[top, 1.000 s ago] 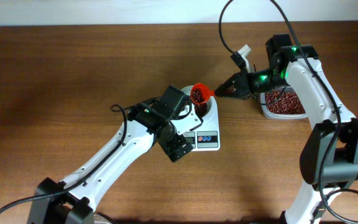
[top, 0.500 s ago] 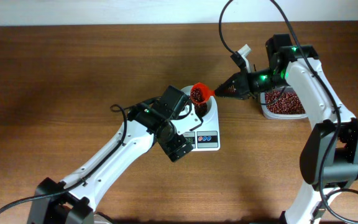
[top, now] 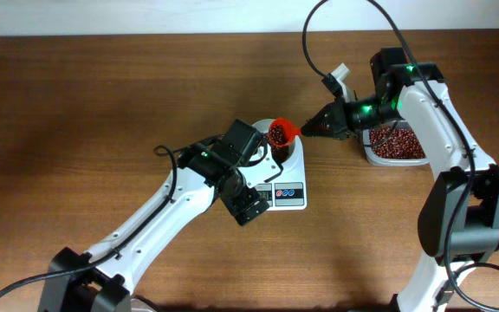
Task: Scoop item into bowl and weigh 50g on scale
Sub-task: 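Carry the filled scoop over the white bowl with the right gripper, then tilt the scoop over the bowl to pour in more beans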
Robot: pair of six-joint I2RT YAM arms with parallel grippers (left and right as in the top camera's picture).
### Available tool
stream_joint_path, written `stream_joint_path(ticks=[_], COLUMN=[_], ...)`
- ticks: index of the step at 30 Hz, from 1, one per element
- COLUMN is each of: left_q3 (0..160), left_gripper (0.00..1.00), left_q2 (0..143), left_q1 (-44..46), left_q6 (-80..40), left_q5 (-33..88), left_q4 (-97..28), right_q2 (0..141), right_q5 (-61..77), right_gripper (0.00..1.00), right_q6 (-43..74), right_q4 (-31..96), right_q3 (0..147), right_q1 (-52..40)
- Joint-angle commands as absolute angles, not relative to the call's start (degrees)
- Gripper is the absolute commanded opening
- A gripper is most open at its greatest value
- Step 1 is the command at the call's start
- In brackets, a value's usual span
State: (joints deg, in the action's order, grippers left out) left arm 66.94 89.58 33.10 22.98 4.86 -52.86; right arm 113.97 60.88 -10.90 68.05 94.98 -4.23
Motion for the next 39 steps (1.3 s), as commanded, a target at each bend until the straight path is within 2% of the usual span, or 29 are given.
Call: stream_joint_path(ticks=[1, 12, 19, 30, 39], left_q3=[66.54, 66.54, 66.54, 66.54, 66.54], left_gripper=[0.99, 0.99, 0.99, 0.99, 0.99], left_q2=[89.23, 89.23, 89.23, 89.23, 89.23], left_q1=[33.28, 33.23, 33.23, 33.23, 33.23], left_q6=[23.73, 23.73, 23.73, 23.73, 23.73], left_q5=[4.67, 4.67, 4.67, 4.67, 4.67], left_q4=[-52.75, -52.75, -52.75, -52.75, -52.75], right_q2=[114.59, 114.56, 114.54, 114.48, 114.48], right_q5=[60.60, 56.82, 49.15, 24.49, 22.44], right_gripper=[0.04, 0.04, 0.04, 0.04, 0.04], right_q6=[-11.79, -11.73, -11.75, -11.79, -11.79], right_q4=[66.63, 65.78, 71.85, 73.63, 69.71], right_q3=[96.14, 97.58, 110.87, 112.73, 112.73], right_q1=[-4.49, -4.49, -4.80, -15.53, -16.88])
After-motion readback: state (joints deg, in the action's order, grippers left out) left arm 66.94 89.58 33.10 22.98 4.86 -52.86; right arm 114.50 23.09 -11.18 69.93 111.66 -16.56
